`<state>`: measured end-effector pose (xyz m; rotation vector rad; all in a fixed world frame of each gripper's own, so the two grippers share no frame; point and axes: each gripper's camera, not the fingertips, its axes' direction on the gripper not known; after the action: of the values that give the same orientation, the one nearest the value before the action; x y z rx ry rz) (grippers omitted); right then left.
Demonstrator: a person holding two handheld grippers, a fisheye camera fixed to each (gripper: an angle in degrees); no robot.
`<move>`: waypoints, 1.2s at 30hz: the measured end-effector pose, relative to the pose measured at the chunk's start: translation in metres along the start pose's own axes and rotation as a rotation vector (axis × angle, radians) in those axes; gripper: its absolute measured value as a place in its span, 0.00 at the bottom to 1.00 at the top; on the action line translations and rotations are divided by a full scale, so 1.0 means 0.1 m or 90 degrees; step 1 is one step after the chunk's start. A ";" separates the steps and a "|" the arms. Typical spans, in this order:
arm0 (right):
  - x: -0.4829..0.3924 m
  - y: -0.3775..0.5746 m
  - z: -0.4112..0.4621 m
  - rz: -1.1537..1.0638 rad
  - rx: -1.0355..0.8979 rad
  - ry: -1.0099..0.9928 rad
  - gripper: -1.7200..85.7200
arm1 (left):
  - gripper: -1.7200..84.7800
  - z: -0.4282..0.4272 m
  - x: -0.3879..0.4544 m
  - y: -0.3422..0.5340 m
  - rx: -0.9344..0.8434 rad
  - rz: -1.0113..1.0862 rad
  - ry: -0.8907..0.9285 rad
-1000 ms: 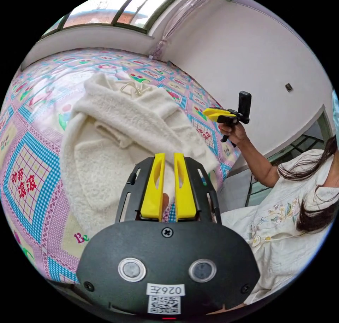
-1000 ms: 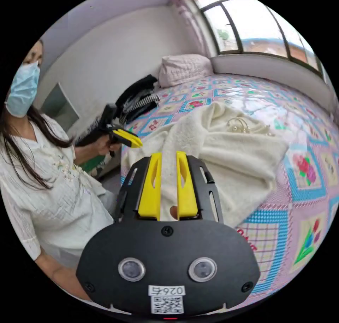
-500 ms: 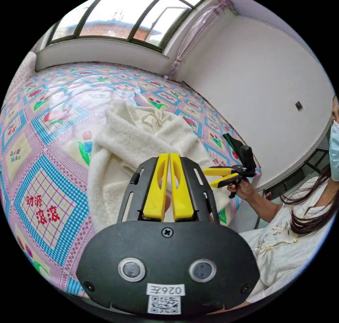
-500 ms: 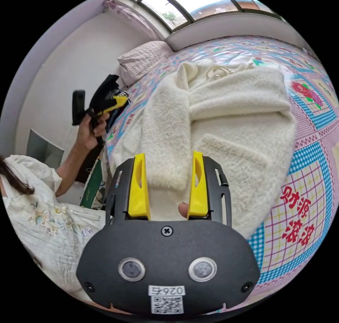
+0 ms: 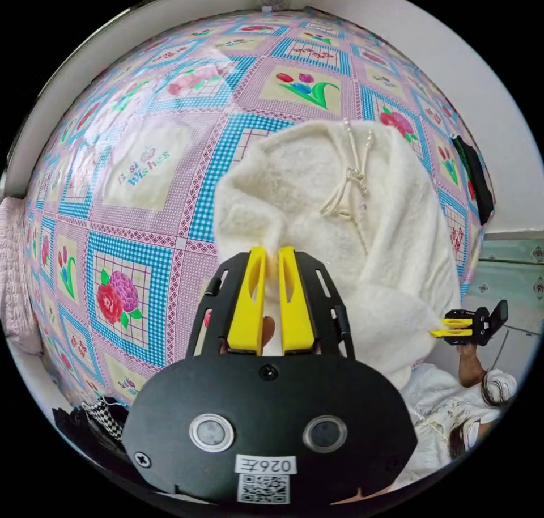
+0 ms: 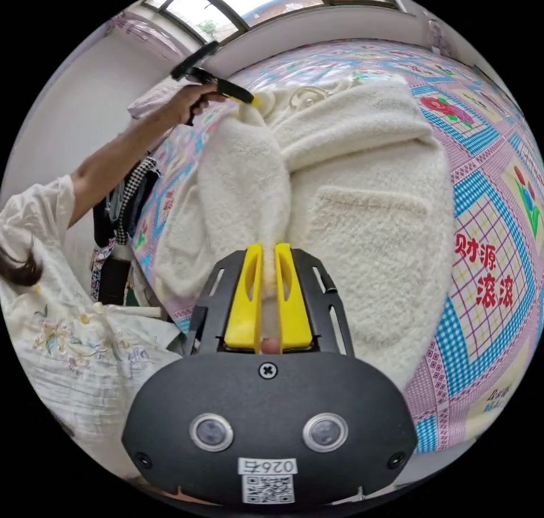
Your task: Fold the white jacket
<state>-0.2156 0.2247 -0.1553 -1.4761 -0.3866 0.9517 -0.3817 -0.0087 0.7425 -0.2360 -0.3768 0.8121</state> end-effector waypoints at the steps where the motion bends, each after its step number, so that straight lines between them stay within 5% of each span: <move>1: -0.11 0.00 -0.17 0.001 0.048 -0.018 0.02 | 0.05 -0.21 -0.04 0.02 0.066 0.010 0.040; 4: -0.48 0.03 -0.61 -0.037 0.137 0.015 0.01 | 0.04 -0.60 -0.47 0.16 0.210 -0.039 0.144; 7: -0.52 0.00 -0.54 -0.027 0.102 0.090 0.02 | 0.02 -0.32 -1.15 0.06 0.218 -0.092 0.359; 10: -0.22 -0.05 -0.18 0.054 0.009 0.019 0.06 | 0.02 -0.04 -1.45 0.08 0.216 -0.111 0.462; 14: -0.15 0.03 -0.11 0.118 0.049 0.004 0.14 | 0.04 -0.10 -1.42 0.24 0.253 -0.072 0.436; 19: -0.07 0.05 -0.08 0.159 0.046 -0.022 0.17 | 0.20 -0.11 -1.01 0.10 0.201 0.013 0.315; 22: -0.10 -0.04 0.04 0.143 -0.005 -0.040 0.08 | 0.09 0.14 -0.70 -0.19 0.060 0.079 0.195; 24: -0.24 -0.18 0.03 0.111 -0.023 -0.066 0.03 | 0.06 0.05 -0.73 -0.18 0.074 0.054 0.129; 28: -0.76 -0.44 -0.24 0.018 0.059 -0.020 0.02 | 0.08 0.00 -1.37 0.06 0.134 -0.058 0.226; 31: -0.59 -0.50 -0.02 0.060 -0.008 0.047 0.06 | 0.10 -0.01 -1.60 0.40 0.212 -0.077 0.320; 36: -0.45 -0.37 -0.11 0.111 0.016 0.095 0.11 | 0.23 -0.24 -1.45 1.27 0.309 -0.050 0.302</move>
<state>-0.2235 0.1911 -0.1068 -1.5659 -0.1390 0.9720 -0.5464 -0.0332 0.6427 0.0441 0.2568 0.7205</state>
